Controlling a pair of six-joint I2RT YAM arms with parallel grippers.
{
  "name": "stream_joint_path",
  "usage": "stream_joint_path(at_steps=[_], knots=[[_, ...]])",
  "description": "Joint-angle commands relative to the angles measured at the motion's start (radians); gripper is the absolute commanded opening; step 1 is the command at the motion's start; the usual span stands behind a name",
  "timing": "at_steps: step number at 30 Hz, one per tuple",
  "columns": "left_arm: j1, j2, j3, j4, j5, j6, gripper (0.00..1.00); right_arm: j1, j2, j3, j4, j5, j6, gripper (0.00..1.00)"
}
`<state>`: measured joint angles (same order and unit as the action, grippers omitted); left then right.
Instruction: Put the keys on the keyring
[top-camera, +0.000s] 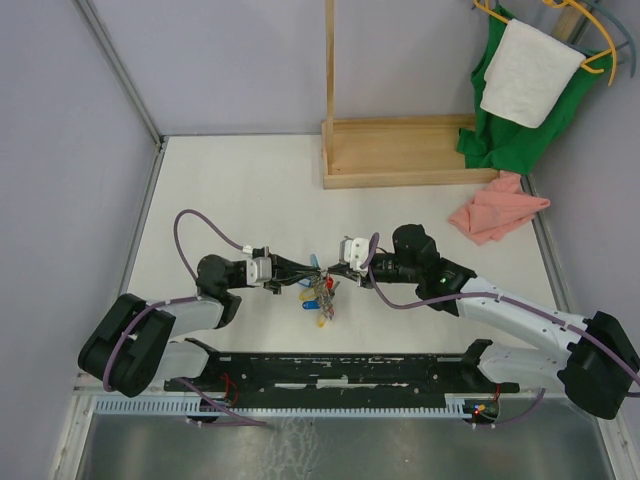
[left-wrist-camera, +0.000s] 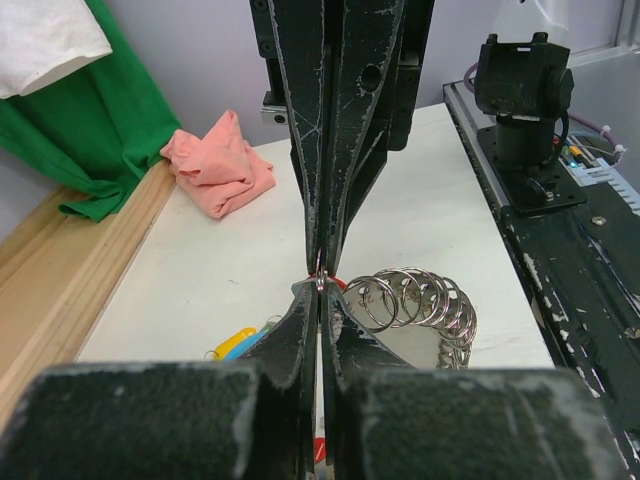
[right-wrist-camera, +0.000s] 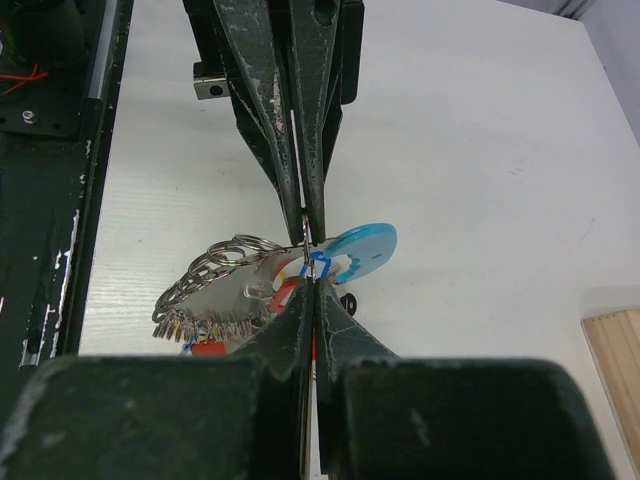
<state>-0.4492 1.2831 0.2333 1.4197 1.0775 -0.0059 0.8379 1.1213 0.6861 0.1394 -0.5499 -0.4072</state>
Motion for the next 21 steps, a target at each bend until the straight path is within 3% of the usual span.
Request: stream_joint_path(at_steps=[1,21], knots=[[0.001,-0.014,0.000,0.083,-0.033,-0.025,0.03,0.010,-0.003,0.006,0.049,-0.025,0.018,0.01],[0.002,-0.036,-0.011,0.083,-0.054,-0.017,0.03,0.012,0.018,0.006,-0.008,0.018,0.006,0.01]])
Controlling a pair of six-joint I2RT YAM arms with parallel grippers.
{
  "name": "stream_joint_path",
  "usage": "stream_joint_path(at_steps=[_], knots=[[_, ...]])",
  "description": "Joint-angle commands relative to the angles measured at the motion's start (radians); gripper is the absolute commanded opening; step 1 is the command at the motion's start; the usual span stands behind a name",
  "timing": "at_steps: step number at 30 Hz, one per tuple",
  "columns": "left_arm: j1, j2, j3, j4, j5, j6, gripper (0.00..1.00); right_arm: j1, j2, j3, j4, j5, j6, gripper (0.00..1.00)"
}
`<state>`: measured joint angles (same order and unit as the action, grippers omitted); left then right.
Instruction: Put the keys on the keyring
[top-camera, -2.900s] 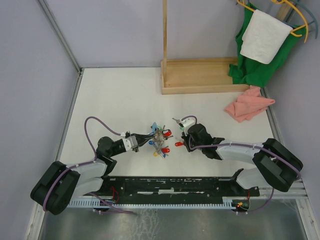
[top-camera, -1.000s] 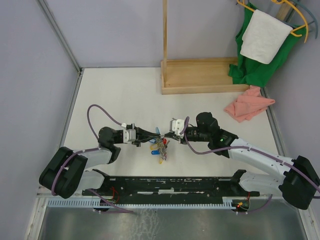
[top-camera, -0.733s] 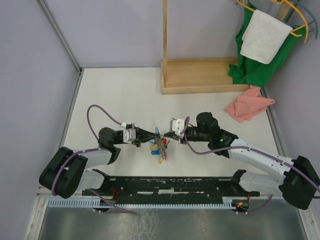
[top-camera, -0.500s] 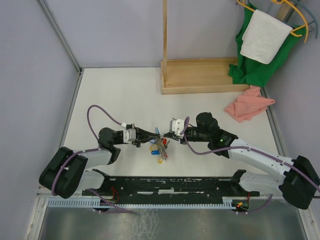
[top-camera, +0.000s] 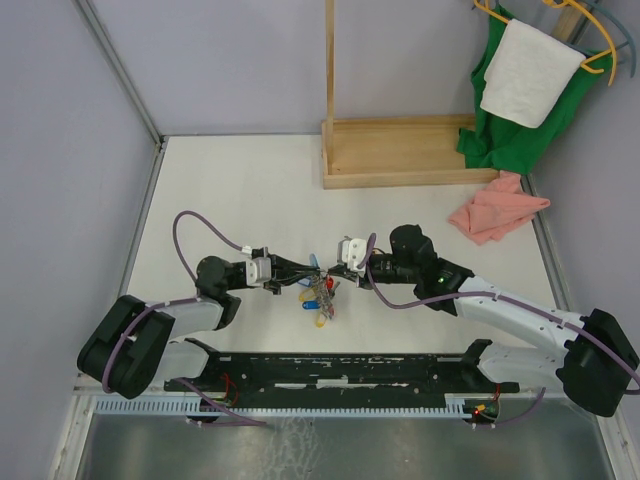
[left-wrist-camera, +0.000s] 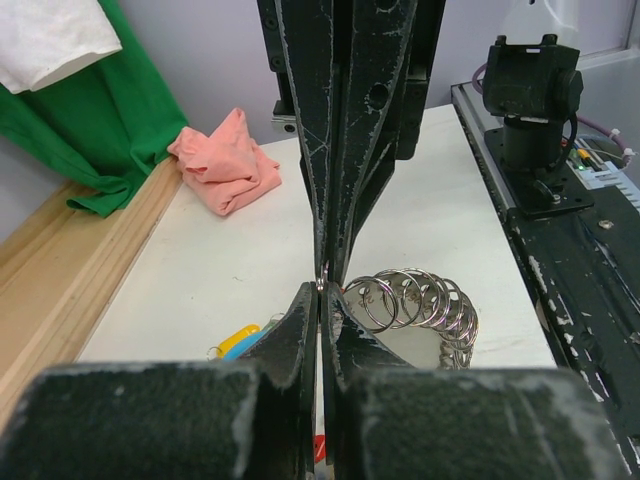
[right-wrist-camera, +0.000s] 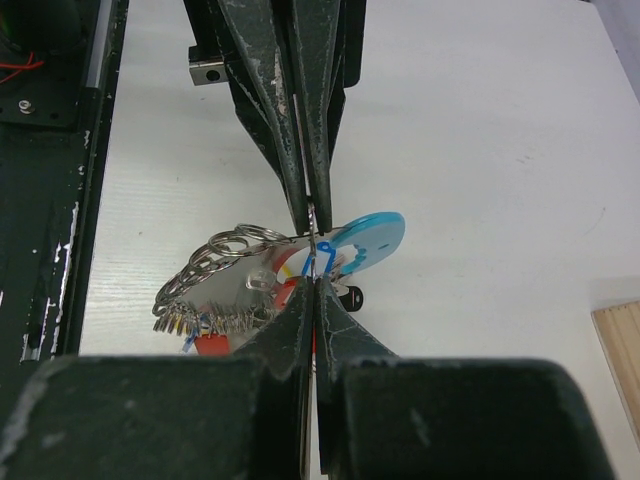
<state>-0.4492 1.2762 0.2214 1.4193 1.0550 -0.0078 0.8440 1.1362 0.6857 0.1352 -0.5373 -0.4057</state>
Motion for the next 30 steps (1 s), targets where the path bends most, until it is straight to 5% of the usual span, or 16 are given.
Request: stream_joint_path(at_steps=[1,30], knots=[[0.002,-0.028,0.001,0.083,-0.032,-0.015,0.03,0.006,0.001,0.004,-0.003,0.004,0.005,0.01],[0.002,-0.013,0.016,0.078,0.005,-0.034,0.03,0.006,-0.001,-0.002,0.063,0.017,0.041,0.01]])
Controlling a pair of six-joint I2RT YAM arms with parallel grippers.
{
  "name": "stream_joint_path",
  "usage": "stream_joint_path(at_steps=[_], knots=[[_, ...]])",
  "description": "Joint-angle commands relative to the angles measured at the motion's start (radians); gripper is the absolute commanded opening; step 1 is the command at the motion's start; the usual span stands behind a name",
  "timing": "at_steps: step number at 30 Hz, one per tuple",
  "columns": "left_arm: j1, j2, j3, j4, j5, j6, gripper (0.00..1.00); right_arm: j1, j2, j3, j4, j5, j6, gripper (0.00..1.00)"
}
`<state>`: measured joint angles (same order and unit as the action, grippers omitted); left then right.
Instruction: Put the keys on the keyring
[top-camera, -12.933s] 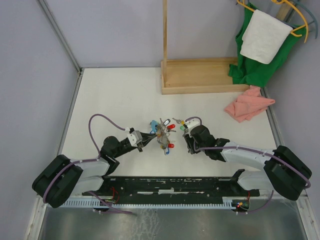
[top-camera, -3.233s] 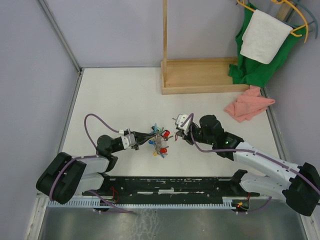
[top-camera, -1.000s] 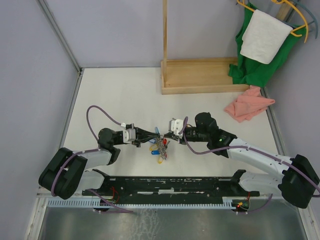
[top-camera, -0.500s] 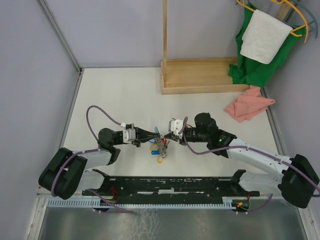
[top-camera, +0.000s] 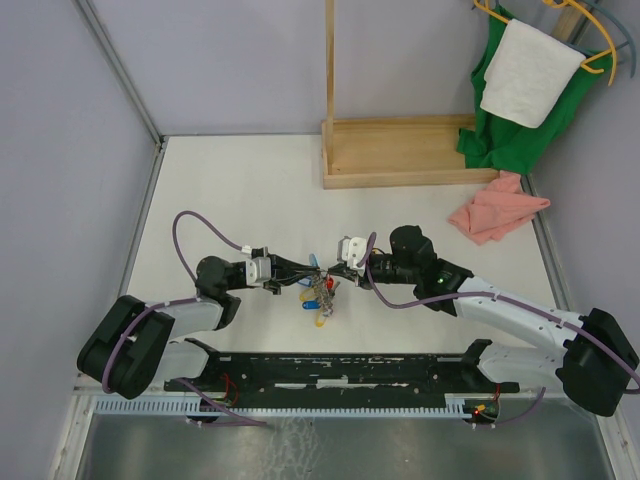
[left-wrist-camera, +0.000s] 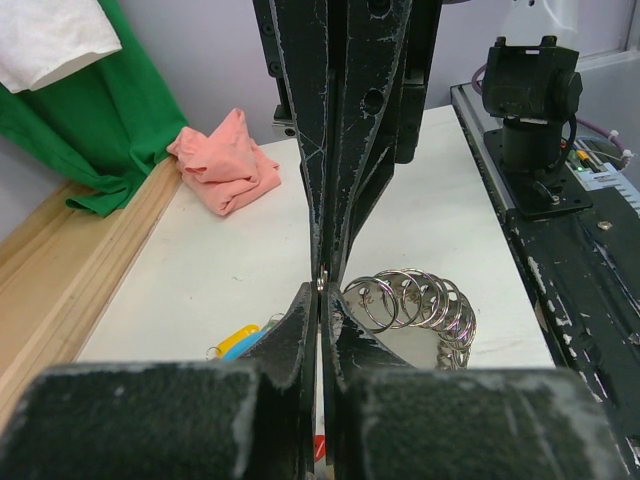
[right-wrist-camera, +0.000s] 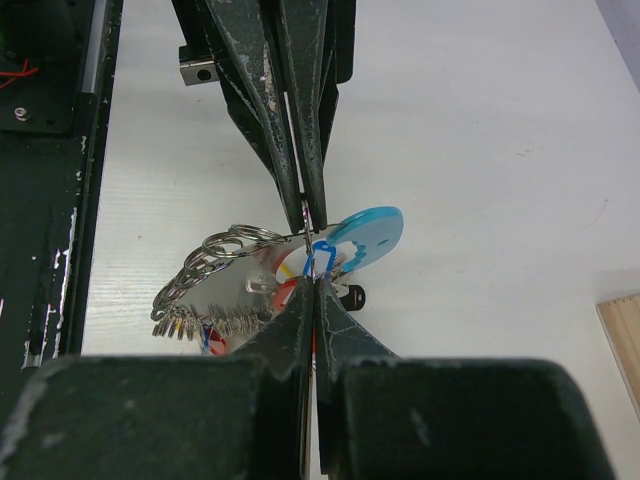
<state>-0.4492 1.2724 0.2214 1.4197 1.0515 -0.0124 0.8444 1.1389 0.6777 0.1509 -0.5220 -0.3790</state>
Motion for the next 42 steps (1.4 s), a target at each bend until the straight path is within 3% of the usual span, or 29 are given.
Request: stream_joint_path(at_steps=[1,42], knots=[[0.001,-0.009,0.017,0.076,0.008,-0.029,0.03,0.005,-0.004,0.007,0.047,0.000,0.015,0.01],[0.000,-0.016,0.019,0.057,0.003,-0.031,0.03,0.013,0.014,0.021,0.033,0.010,0.015,0.01]])
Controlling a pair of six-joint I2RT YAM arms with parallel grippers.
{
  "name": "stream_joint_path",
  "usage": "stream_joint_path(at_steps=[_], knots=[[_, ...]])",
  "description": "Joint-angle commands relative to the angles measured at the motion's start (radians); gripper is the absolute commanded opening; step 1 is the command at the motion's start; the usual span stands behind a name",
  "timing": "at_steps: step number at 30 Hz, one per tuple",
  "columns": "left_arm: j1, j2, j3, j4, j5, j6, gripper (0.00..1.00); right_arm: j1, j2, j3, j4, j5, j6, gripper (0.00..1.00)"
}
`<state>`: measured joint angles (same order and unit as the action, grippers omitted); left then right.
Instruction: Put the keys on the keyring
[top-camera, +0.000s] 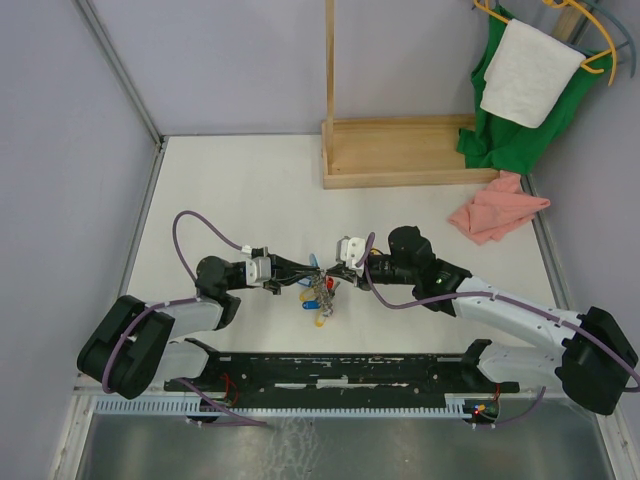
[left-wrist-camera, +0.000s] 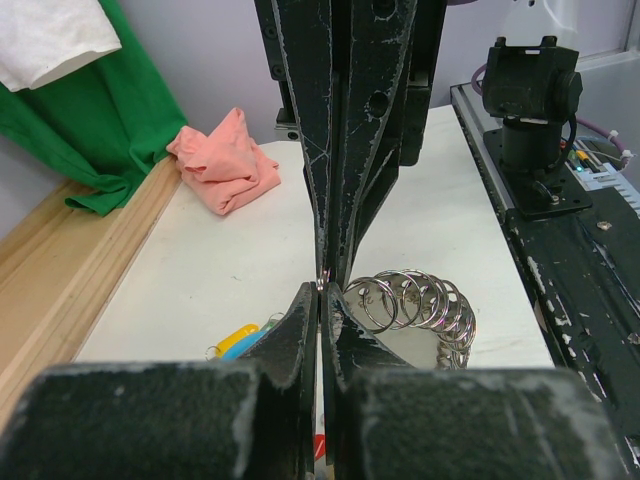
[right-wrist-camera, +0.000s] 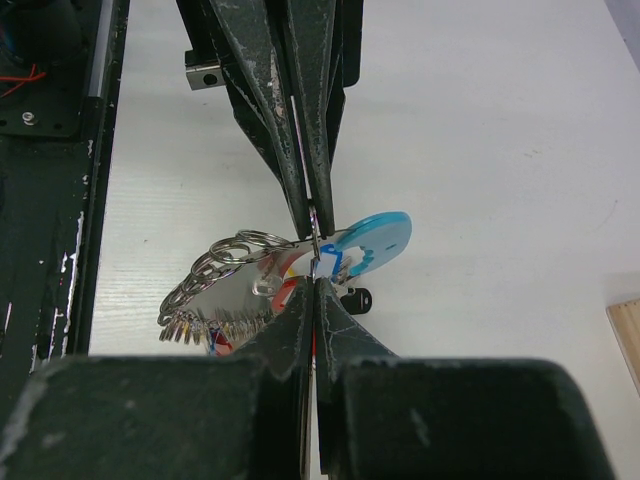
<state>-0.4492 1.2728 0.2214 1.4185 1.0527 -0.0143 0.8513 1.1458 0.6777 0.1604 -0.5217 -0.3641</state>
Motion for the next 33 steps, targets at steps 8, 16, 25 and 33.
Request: stream_joint_path(at_steps=[8,16,25,33], knots=[[0.000,-0.020,0.019,0.049,0.003,-0.029,0.03,0.006,0.003,0.019,0.024,0.013,0.000,0.01],[-0.002,-0.018,0.021,0.046,0.007,-0.029,0.03,0.006,-0.007,0.010,0.058,0.000,0.007,0.01],[-0.003,-0.015,0.025,0.035,0.007,-0.028,0.03,0.007,-0.013,0.005,0.071,-0.009,0.011,0.01],[-0.002,-0.021,0.023,0.033,-0.011,-0.022,0.03,0.008,-0.009,0.005,0.054,0.002,0.010,0.01]])
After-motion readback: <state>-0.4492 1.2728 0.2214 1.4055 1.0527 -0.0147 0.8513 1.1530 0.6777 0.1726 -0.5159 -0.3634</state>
